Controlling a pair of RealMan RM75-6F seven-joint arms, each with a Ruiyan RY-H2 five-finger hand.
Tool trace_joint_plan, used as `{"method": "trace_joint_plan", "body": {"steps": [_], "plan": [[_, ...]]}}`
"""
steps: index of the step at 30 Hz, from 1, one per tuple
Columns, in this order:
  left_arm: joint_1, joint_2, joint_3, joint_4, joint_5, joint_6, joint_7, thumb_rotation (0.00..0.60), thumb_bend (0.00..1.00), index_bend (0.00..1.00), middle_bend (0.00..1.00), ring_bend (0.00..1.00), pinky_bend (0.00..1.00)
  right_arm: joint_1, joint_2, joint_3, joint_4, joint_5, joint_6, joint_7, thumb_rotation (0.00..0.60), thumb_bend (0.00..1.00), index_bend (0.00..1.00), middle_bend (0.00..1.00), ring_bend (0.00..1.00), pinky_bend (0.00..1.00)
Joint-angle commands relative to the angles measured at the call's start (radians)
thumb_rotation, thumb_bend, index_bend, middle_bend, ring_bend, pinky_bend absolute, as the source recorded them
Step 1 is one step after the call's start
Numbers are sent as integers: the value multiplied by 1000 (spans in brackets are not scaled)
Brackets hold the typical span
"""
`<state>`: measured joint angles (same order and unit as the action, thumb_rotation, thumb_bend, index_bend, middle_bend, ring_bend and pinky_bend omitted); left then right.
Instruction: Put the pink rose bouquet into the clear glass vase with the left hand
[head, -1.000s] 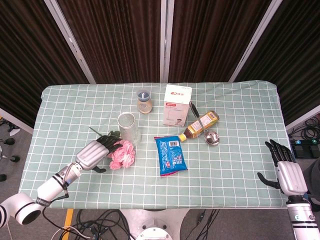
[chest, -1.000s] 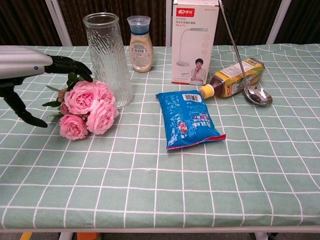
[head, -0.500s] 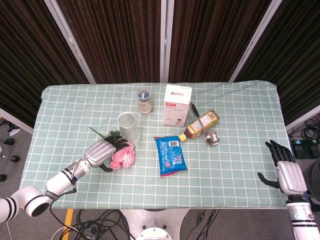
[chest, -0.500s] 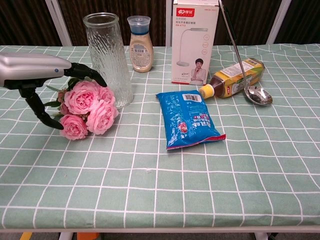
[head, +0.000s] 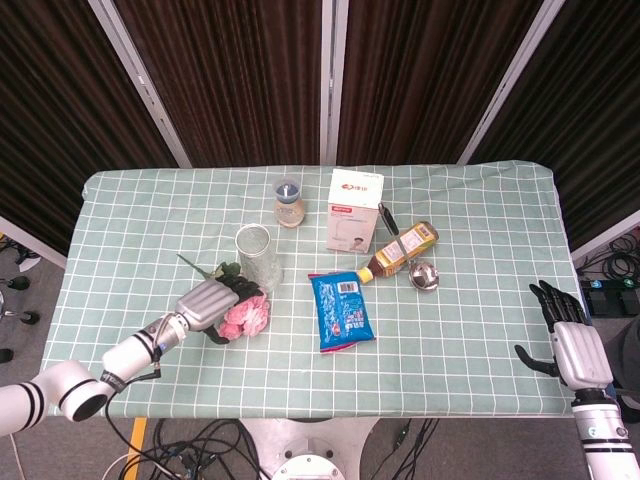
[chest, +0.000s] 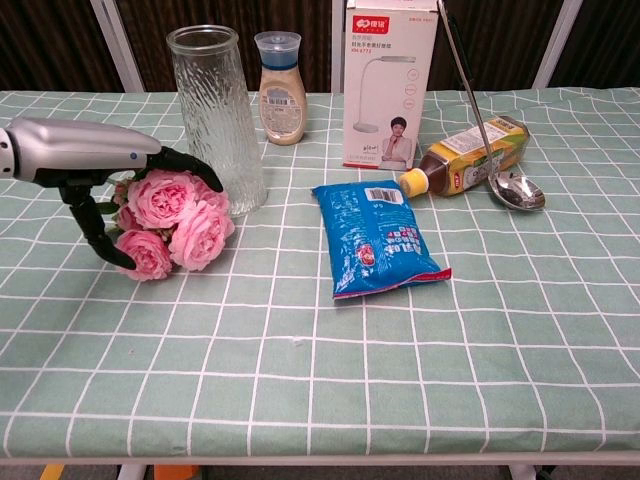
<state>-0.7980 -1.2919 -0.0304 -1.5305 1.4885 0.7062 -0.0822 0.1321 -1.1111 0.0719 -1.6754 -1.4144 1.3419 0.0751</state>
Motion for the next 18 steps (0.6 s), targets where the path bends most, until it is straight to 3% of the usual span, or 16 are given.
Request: {"method": "trace_joint_plan", "body": {"steps": [1, 14, 18], "plan": [[-2, -4, 4, 6, -4, 1, 4, 600, 42, 134, 45, 29, 128, 0, -1, -1, 1, 0, -1, 0, 600, 167, 0, 0, 0, 0], [-8, -25, 29, 28, -3, 5, 35, 600, 48, 134, 48, 30, 141, 2, -7, -4, 6, 0, -4, -2, 600, 169, 0, 0, 0, 0], [-10, -30, 34, 35, -7, 4, 46, 600, 64, 163, 90, 31, 166, 1, -6, -4, 5, -2, -2, 7, 600, 167, 0, 0, 0, 0]]}}
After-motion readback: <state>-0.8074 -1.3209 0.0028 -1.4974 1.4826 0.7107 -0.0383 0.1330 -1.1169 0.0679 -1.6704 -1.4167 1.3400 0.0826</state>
